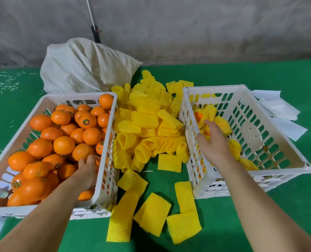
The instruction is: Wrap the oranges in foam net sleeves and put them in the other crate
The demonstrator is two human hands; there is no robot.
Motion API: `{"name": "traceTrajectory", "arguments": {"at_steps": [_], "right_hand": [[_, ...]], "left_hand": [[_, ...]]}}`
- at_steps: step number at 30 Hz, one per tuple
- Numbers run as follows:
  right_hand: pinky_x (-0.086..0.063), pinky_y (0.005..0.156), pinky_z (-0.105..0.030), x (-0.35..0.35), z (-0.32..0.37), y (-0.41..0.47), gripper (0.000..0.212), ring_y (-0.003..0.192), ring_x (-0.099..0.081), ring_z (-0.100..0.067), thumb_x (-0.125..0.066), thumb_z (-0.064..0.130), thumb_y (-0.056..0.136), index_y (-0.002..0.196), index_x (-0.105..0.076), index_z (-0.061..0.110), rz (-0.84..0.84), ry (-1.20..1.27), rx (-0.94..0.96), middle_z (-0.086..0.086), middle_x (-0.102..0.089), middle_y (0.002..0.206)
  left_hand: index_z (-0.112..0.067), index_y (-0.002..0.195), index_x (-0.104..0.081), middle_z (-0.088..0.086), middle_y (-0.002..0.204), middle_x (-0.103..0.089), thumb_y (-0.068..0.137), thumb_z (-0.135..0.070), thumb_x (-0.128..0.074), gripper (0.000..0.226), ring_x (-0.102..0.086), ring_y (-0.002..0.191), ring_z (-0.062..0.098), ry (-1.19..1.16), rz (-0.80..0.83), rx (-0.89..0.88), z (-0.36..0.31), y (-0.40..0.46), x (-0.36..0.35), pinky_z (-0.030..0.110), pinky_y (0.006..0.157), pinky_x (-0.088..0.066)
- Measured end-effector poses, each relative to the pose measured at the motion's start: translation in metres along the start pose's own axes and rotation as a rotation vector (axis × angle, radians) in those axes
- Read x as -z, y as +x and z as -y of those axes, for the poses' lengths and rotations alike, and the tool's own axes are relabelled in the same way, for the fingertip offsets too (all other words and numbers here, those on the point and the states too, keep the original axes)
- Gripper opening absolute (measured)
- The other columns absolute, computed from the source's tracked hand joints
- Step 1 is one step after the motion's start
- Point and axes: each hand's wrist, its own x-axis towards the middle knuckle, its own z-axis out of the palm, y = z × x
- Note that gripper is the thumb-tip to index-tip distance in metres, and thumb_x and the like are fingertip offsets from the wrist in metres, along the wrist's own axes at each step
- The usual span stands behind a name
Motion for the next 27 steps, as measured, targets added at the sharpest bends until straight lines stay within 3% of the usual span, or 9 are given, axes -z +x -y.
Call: {"name": "traceTrajectory", "arguments": {"at_steps": [4, 6, 10, 13, 15, 17, 20, 23, 27], "right_hand": [[-0.015, 0.123, -0.054, -0.024, 0.022, 0.007, 0.072, 0.156, 0.008, -0.029, -0.058, 0.052, 0.097, 0.16, -0.024, 0.038, 0.323, -0.523, 0.211, 0.004, 0.009, 0.171], [-0.005, 0.123, -0.055, -0.032, 0.032, 0.019, 0.07, 0.154, 0.017, -0.035, -0.056, 0.058, 0.095, 0.156, -0.029, 0.038, 0.352, -0.798, 0.218, -0.002, 0.015, 0.171], [0.005, 0.125, -0.049, -0.05, 0.05, 0.043, 0.037, 0.155, 0.019, -0.035, -0.059, 0.044, 0.095, 0.13, -0.064, 0.034, 0.319, -1.122, 0.432, -0.013, 0.017, 0.17], [-0.005, 0.125, -0.051, -0.059, 0.056, 0.059, 0.043, 0.157, 0.009, -0.035, -0.056, 0.036, 0.098, 0.14, -0.058, 0.032, 0.385, -1.291, 0.439, -0.008, 0.005, 0.172], [-0.015, 0.122, -0.049, -0.064, 0.054, 0.063, 0.052, 0.157, -0.001, -0.034, -0.055, 0.033, 0.099, 0.15, -0.046, 0.026, 0.36, -1.274, 0.45, -0.005, -0.006, 0.172], [-0.022, 0.119, -0.047, -0.063, 0.052, 0.065, 0.05, 0.154, -0.015, -0.031, -0.055, 0.029, 0.1, 0.149, -0.047, 0.023, 0.299, -1.166, 0.503, -0.004, -0.018, 0.17], [-0.032, 0.112, -0.047, -0.059, 0.05, 0.065, 0.044, 0.138, -0.041, -0.032, -0.053, 0.02, 0.1, 0.144, -0.052, 0.021, 0.216, -0.869, 0.51, -0.007, -0.044, 0.154], [-0.041, 0.101, -0.049, -0.055, 0.048, 0.06, 0.047, 0.118, -0.053, -0.037, -0.056, 0.015, 0.099, 0.146, -0.053, 0.021, 0.204, -0.668, 0.501, -0.01, -0.055, 0.136], [-0.052, 0.077, -0.038, -0.055, 0.059, 0.043, 0.02, 0.087, -0.061, -0.011, -0.062, 0.021, 0.1, 0.118, -0.069, 0.027, 0.146, -0.203, 0.406, 0.004, -0.06, 0.103]], "left_hand": [[-0.029, 0.148, -0.036, 0.007, 0.139, -0.041, 0.097, -0.019, -0.074, 0.065, -0.057, 0.117, 0.031, 0.012, 0.101, -0.015, -0.012, -0.008, 0.01, 0.039, 0.089, -0.05], [-0.023, 0.156, -0.032, 0.01, 0.145, -0.037, 0.099, -0.018, -0.072, 0.07, -0.056, 0.119, 0.033, 0.04, 0.126, -0.006, -0.017, -0.008, 0.011, 0.036, 0.089, -0.048], [-0.013, 0.148, -0.034, 0.01, 0.136, -0.043, 0.102, -0.022, -0.068, 0.057, -0.06, 0.113, 0.031, 0.127, 0.141, -0.008, -0.028, -0.01, 0.015, 0.046, 0.097, -0.057], [-0.02, 0.126, -0.037, 0.005, 0.109, -0.063, 0.105, -0.03, -0.063, 0.035, -0.069, 0.092, 0.024, 0.138, 0.11, -0.005, -0.03, -0.011, 0.017, 0.047, 0.084, -0.064], [-0.021, 0.128, -0.038, 0.002, 0.102, -0.065, 0.102, -0.032, -0.067, 0.04, -0.068, 0.084, 0.019, 0.189, 0.081, -0.018, -0.029, -0.012, 0.019, 0.042, 0.074, -0.064], [-0.021, 0.138, -0.041, 0.004, 0.11, -0.066, 0.098, -0.032, -0.072, 0.051, -0.067, 0.087, 0.021, 0.139, 0.02, -0.01, -0.026, -0.014, 0.025, 0.039, 0.067, -0.059], [-0.02, 0.143, -0.052, 0.013, 0.131, -0.065, 0.094, -0.042, -0.076, 0.059, -0.065, 0.104, 0.03, -0.052, -0.098, -0.018, -0.015, -0.018, 0.033, 0.047, 0.084, -0.059], [-0.023, 0.153, -0.046, 0.012, 0.15, -0.054, 0.09, -0.055, -0.078, 0.078, -0.058, 0.13, 0.035, -0.356, -0.244, 0.039, -0.015, -0.033, 0.04, 0.052, 0.099, -0.055], [-0.034, 0.153, -0.046, -0.005, 0.152, -0.053, 0.084, -0.073, -0.073, 0.084, -0.058, 0.131, 0.017, -0.725, -0.412, -0.074, -0.045, -0.067, 0.037, 0.04, 0.098, -0.056]]}}
